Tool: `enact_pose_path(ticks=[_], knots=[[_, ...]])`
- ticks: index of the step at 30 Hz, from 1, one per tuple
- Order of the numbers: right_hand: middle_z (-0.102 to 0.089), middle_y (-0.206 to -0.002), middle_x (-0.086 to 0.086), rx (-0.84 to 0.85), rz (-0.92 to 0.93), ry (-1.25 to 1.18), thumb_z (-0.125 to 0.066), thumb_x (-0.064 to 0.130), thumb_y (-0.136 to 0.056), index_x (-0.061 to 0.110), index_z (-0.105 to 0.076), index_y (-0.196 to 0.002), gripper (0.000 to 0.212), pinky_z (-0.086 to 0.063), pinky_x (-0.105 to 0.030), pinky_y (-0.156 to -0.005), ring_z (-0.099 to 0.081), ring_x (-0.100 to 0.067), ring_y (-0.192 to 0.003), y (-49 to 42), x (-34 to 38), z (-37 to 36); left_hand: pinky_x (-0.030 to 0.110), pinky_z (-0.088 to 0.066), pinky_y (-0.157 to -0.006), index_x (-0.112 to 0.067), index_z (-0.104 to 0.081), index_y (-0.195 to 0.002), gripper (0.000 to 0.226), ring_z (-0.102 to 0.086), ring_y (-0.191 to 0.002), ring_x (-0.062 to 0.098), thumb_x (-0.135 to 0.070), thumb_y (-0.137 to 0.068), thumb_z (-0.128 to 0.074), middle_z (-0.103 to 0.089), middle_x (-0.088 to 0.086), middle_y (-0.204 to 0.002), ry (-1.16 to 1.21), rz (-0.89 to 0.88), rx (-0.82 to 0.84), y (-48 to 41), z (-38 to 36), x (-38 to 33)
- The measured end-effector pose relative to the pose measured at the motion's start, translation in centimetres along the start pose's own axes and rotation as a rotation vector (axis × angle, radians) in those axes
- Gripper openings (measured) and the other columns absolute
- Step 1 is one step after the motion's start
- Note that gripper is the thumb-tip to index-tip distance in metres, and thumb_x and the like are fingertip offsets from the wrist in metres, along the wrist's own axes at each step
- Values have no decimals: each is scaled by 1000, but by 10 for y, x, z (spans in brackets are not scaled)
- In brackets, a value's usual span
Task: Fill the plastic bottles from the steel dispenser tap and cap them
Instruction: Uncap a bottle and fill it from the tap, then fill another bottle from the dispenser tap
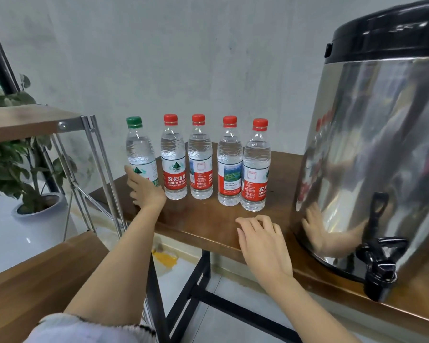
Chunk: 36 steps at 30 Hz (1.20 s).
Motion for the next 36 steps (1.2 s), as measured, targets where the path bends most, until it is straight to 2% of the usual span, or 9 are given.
enact_pose_path(ticks=[7,12,17,19,22,25,28,31,36], knots=[[-75,-93,2,-35,21,16,-83,23,-75,21,-74,-105,31,-56,-36,-70,-66,-24,-91,3,-1,-3,61,-26,-114,-23,9,-157,108,-27,-139,46,-14,-87,-73,-16,18,-159,-27,-71,86,-18,-17,7],[-74,-90,2,-56,27,9,-82,22,-75,20,-74,-104,30,-55,-36,-68,-65,-24,-90,4,-1,-4,57,-26,-116,-23,10,-156,110,-26,-140,43,-5,-85,-72,-15,16,-160,-39,-72,110,-20,-18,15],[-73,-89,6,-62,18,-52,-72,36,-85,23,-73,-99,19,-54,-34,-67,-65,-21,-88,4,0,-1,51,-17,-121,-10,4,-157,105,-17,-147,39,-3,-83,-71,-11,17,-162,11,-24,77,13,-17,20],[-73,-90,8,-50,25,-102,-69,39,-87,24,-73,-98,19,-55,-32,-67,-65,-18,-88,3,0,0,46,-15,-123,-5,-1,-156,97,-14,-149,37,6,-84,-64,-11,19,-162,36,-53,79,44,-14,17],[-74,-95,8,-18,28,-161,-69,33,-89,25,-73,-103,16,-54,-30,-69,-64,-15,-91,8,-2,4,40,-26,-119,-8,-20,-155,82,-30,-144,29,13,-85,-58,-35,13,-155,104,-170,104,102,-6,10],[-72,-99,8,-29,1,-248,-70,24,-89,24,-72,-106,18,-54,-32,-70,-64,-17,-92,22,-8,21,38,-42,-107,-14,-45,-142,54,-53,-123,23,5,-92,-55,-60,4,-130,133,-341,170,154,6,3],[-70,-100,11,-100,40,-267,-60,26,-92,25,-70,-107,18,-52,-28,-70,-62,-14,-91,43,-18,53,43,-51,-97,-24,-57,-124,38,-60,-104,13,-1,-94,-57,-64,-8,-110,200,-475,217,199,19,-8],[-69,-104,11,-112,61,-325,-42,32,-96,24,-68,-111,30,-55,-28,-75,-61,-11,-94,68,-31,90,41,-53,-92,-31,-57,-115,35,-61,-99,6,-2,-94,-58,-65,-11,-102,312,-590,237,242,33,-28],[-69,-105,8,-208,57,-371,-49,23,-99,18,-68,-112,24,-52,-21,-78,-62,-9,-96,110,-67,150,25,-51,-83,-20,-60,-119,29,-64,-96,10,-3,-96,-57,-67,-4,-101,520,-839,268,312,49,-69]])
Point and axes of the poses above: each hand's wrist, its own y-axis away from the middle knuckle, its own z-axis out of the back of the hand, x = y × z, the point moved 2 cm from there along -y, towards the middle knuckle
